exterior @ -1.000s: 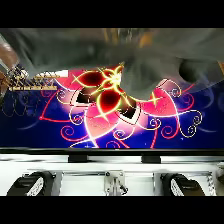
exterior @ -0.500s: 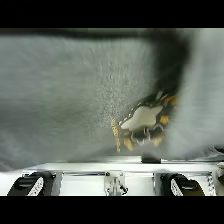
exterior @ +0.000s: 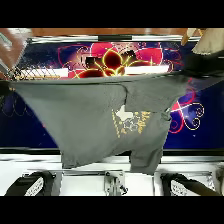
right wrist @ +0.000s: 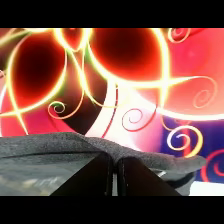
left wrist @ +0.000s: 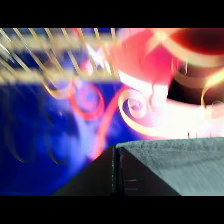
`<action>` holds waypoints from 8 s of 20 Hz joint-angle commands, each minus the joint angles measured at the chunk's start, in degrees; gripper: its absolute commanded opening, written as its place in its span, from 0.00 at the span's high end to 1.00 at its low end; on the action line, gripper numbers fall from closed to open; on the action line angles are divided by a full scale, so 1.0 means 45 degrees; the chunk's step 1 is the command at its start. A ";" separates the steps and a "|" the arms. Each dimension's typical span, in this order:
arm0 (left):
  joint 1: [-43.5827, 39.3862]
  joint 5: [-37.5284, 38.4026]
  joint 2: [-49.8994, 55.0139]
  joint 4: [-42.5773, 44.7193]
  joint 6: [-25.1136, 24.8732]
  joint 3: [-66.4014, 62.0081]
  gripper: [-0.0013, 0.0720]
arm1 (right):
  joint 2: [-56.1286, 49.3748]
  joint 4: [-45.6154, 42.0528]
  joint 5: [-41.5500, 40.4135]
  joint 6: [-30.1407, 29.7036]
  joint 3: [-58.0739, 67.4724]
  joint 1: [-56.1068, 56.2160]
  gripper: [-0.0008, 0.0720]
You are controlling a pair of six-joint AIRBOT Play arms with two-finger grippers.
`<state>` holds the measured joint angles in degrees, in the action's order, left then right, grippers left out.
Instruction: Fold the shirts.
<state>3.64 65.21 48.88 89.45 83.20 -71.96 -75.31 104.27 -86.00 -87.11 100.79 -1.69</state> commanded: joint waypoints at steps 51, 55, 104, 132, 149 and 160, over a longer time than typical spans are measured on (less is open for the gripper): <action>-0.1399 0.1860 0.2977 -0.5625 0.0991 0.9102 0.94 | -0.0262 -0.0189 0.0631 -0.1564 -0.7325 -0.3648 0.18; -0.0714 0.2929 0.2472 -0.3847 0.1001 0.8859 0.94 | -0.0262 -0.0204 0.0515 -0.1588 -0.7325 -0.3648 0.18; 0.0243 -0.2778 -0.1758 -0.6047 -0.2526 -0.7009 0.94 | 0.6343 0.3031 0.6727 -0.5217 0.0408 -0.1647 0.89; 0.0214 -0.2642 0.9092 -0.4911 -0.0044 -0.2521 0.94 | -0.5032 0.2890 0.6883 -0.2637 -0.2497 0.0073 0.89; 0.0165 0.3084 1.0608 -0.2861 -0.2001 -0.3531 0.94 | -0.4949 0.0359 0.0199 -0.1957 -0.2939 0.0374 0.89; 0.0369 0.3920 1.0423 -0.2968 -0.0942 -0.2103 0.07 | -0.4658 0.0782 0.0452 -0.0894 -0.3711 0.0359 0.25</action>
<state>4.60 80.38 96.38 76.16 76.84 -80.75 -97.19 106.26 -80.60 -90.74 84.23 -0.05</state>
